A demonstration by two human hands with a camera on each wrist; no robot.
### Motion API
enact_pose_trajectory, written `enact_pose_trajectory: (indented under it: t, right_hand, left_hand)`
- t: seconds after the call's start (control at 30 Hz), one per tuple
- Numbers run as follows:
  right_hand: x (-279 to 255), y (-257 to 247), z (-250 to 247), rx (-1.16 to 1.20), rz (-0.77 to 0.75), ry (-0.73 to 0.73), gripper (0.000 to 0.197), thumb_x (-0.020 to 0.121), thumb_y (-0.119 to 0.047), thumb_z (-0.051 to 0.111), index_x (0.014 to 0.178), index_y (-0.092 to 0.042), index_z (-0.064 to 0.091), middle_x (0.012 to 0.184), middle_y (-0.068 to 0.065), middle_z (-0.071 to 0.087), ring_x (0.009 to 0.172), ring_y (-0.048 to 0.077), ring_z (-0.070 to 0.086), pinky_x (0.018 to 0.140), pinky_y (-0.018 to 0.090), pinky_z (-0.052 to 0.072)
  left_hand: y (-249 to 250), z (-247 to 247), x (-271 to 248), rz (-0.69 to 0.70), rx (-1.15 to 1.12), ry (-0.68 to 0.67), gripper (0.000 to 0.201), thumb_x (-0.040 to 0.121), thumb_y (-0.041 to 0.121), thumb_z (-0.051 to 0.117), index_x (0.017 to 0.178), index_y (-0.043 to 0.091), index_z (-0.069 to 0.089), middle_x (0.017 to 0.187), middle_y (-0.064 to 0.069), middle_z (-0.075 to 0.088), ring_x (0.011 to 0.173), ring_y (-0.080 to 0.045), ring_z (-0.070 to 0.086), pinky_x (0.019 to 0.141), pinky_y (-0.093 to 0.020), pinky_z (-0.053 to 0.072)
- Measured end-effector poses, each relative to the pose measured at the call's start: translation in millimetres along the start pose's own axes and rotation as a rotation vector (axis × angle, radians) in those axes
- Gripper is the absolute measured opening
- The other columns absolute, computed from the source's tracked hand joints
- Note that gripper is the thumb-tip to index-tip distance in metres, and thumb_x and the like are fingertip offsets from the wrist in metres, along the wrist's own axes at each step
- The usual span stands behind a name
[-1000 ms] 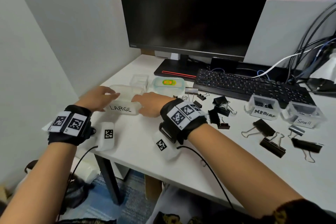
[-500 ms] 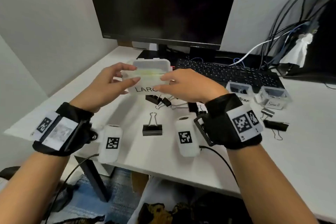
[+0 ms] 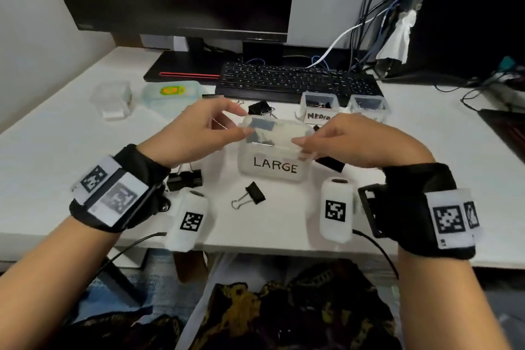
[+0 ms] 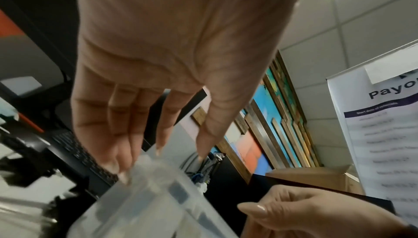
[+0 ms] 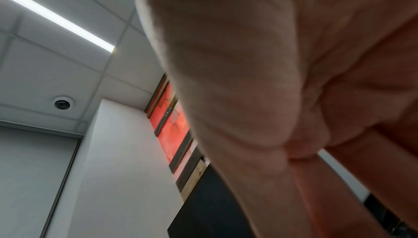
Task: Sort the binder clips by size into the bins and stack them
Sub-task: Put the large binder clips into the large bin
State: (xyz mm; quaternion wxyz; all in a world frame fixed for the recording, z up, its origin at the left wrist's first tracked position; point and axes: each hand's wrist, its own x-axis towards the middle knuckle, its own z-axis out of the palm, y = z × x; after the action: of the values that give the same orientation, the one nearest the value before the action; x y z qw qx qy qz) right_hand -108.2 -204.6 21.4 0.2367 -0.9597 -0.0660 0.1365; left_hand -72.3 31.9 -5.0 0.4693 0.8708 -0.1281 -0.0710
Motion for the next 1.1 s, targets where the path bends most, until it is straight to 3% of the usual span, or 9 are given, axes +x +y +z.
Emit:
enact_pose_trajectory:
  t: [0.13, 0.23, 0.33, 0.43, 0.6, 0.7, 0.83, 0.93, 1.1]
  right_hand:
    - [-16.2, 22.5, -3.2, 0.118, 0.068, -0.008, 0.041, 0.09, -0.058, 0.051, 0.083, -0.028, 0.079, 0.073, -0.008, 0.074, 0.075, 0.005, 0.071, 0.075, 0.02, 0.048]
    - [-25.1, 35.3, -2.4, 0.211, 0.07, -0.064, 0.032, 0.094, -0.052, 0.049, 0.096, -0.035, 0.076, 0.074, -0.002, 0.075, 0.071, 0.006, 0.072, 0.088, 0.025, 0.049]
    - [-27.6, 48.1, 1.4, 0.332, 0.062, -0.075, 0.029, 0.1, -0.042, 0.043, 0.117, -0.034, 0.065, 0.072, 0.007, 0.075, 0.075, 0.014, 0.074, 0.095, 0.033, 0.052]
    - [-22.2, 59.3, 4.0, 0.325, 0.081, 0.088, 0.022, 0.1, -0.039, 0.044, 0.111, -0.033, 0.062, 0.065, 0.004, 0.074, 0.073, 0.012, 0.072, 0.093, 0.041, 0.052]
    - [-6.7, 76.1, 8.3, 0.214, 0.139, 0.262, 0.012, 0.097, -0.03, 0.051, 0.105, -0.03, 0.06, 0.076, -0.005, 0.074, 0.084, 0.011, 0.068, 0.088, 0.041, 0.053]
    - [0.9, 82.7, 10.6, 0.083, 0.198, 0.203, 0.026, 0.092, -0.023, 0.058, 0.116, -0.033, 0.059, 0.101, 0.001, 0.068, 0.093, 0.019, 0.061, 0.085, 0.033, 0.048]
    - [8.1, 77.1, 9.4, -0.014, 0.175, 0.035, 0.043, 0.086, -0.027, 0.069, 0.127, -0.029, 0.057, 0.116, 0.0, 0.056, 0.108, 0.018, 0.057, 0.091, 0.032, 0.044]
    - [16.5, 71.7, 1.2, -0.087, 0.144, -0.024, 0.047, 0.082, -0.03, 0.072, 0.127, -0.03, 0.057, 0.118, -0.001, 0.055, 0.107, 0.016, 0.057, 0.087, 0.03, 0.044]
    - [35.5, 59.5, -6.5, -0.218, 0.094, -0.078, 0.052, 0.076, -0.024, 0.076, 0.123, -0.029, 0.057, 0.108, -0.005, 0.059, 0.101, 0.017, 0.06, 0.084, 0.034, 0.05]
  left_hand:
    - [10.2, 16.1, 1.0, -0.077, -0.077, -0.168, 0.066, 0.062, 0.038, 0.08, 0.119, 0.019, 0.054, 0.083, -0.01, 0.067, 0.076, -0.019, 0.072, 0.064, -0.031, 0.059]
    - [14.1, 26.6, 2.9, -0.067, -0.045, -0.209, 0.057, 0.074, 0.02, 0.08, 0.121, 0.017, 0.05, 0.086, -0.017, 0.063, 0.07, -0.022, 0.072, 0.064, -0.034, 0.061]
    - [10.9, 34.0, 8.1, -0.073, 0.021, -0.249, 0.052, 0.079, 0.017, 0.077, 0.122, 0.019, 0.048, 0.083, -0.016, 0.063, 0.064, -0.026, 0.072, 0.069, -0.042, 0.062]
    - [9.2, 38.9, 11.8, -0.083, 0.028, -0.297, 0.05, 0.082, 0.016, 0.075, 0.124, 0.018, 0.048, 0.071, -0.013, 0.061, 0.062, -0.028, 0.071, 0.068, -0.044, 0.061]
    - [8.4, 42.8, 14.0, -0.079, 0.034, -0.326, 0.045, 0.087, 0.015, 0.069, 0.128, 0.019, 0.049, 0.075, -0.014, 0.057, 0.065, -0.031, 0.072, 0.065, -0.041, 0.062]
    - [8.5, 38.3, 14.0, -0.076, 0.046, -0.309, 0.041, 0.089, 0.015, 0.067, 0.126, 0.018, 0.052, 0.081, -0.015, 0.057, 0.066, -0.029, 0.073, 0.067, -0.041, 0.062]
    - [15.8, 26.5, 12.0, -0.082, 0.062, -0.257, 0.037, 0.081, 0.044, 0.068, 0.108, 0.02, 0.063, 0.075, -0.013, 0.068, 0.065, -0.027, 0.072, 0.065, -0.04, 0.061]
    - [16.0, 13.3, 15.5, -0.074, 0.044, -0.174, 0.046, 0.076, 0.054, 0.062, 0.103, 0.016, 0.066, 0.074, -0.012, 0.07, 0.065, -0.027, 0.072, 0.063, -0.038, 0.061]
    - [10.1, -1.2, 33.6, -0.053, 0.132, -0.095, 0.032, 0.088, 0.04, 0.062, 0.104, 0.012, 0.065, 0.082, -0.013, 0.071, 0.068, -0.02, 0.072, 0.069, -0.04, 0.062]
